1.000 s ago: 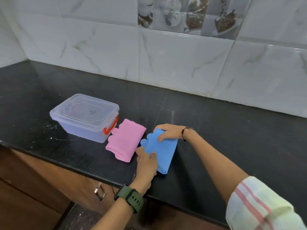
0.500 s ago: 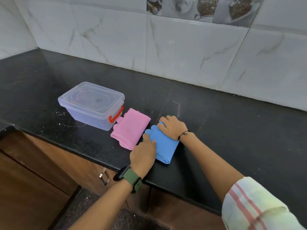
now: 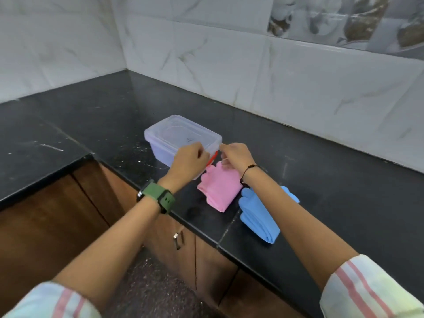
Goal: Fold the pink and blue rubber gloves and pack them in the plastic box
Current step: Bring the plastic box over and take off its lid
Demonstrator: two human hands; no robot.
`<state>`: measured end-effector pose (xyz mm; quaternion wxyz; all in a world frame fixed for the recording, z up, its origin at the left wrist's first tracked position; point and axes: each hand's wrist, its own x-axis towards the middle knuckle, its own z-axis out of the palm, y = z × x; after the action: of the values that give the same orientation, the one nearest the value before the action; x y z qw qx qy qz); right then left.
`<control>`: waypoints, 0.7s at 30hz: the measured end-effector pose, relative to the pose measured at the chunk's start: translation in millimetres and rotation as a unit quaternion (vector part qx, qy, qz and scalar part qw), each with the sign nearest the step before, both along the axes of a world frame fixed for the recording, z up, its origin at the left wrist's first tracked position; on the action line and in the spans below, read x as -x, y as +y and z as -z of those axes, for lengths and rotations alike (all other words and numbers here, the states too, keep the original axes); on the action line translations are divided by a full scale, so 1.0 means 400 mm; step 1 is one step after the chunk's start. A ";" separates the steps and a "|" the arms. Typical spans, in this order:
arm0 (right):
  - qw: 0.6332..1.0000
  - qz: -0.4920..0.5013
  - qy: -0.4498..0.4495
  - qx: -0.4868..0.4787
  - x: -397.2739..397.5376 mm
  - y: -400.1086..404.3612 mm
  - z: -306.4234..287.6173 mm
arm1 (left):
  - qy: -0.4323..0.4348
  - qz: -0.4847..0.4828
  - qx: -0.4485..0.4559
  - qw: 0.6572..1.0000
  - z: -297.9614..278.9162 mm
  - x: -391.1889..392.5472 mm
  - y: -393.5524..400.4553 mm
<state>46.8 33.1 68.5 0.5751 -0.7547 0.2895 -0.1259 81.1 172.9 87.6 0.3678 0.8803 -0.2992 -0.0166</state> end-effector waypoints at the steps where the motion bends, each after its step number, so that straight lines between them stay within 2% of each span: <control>1: 0.996 0.011 0.006 -0.089 -0.016 0.013 -0.003 | -0.007 -0.017 0.005 1.000 -0.015 -0.038 0.017; 3: 0.982 0.030 0.020 -0.183 -0.037 0.027 -0.007 | -0.028 -0.055 -0.003 0.998 -0.043 -0.116 0.049; 7: 0.969 0.063 0.010 -0.241 -0.060 0.028 0.001 | -0.057 -0.107 -0.051 0.991 -0.068 -0.259 0.102; 13: 0.935 0.080 -0.019 -0.345 -0.074 0.030 0.009 | 0.022 -0.151 -0.095 0.984 -0.028 -0.385 0.105; 17: 0.932 0.093 -0.020 -0.349 -0.075 0.028 0.021 | 0.084 -0.170 -0.075 0.979 0.001 -0.415 0.072; 21: 0.940 0.110 -0.011 -0.323 -0.081 0.018 0.032 | 0.100 -0.174 -0.061 0.978 0.012 -0.434 0.055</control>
<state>79.0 40.4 55.6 0.7735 -0.4906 0.3894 -0.0962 254.8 194.7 82.9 0.3387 0.9336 -0.1015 -0.0588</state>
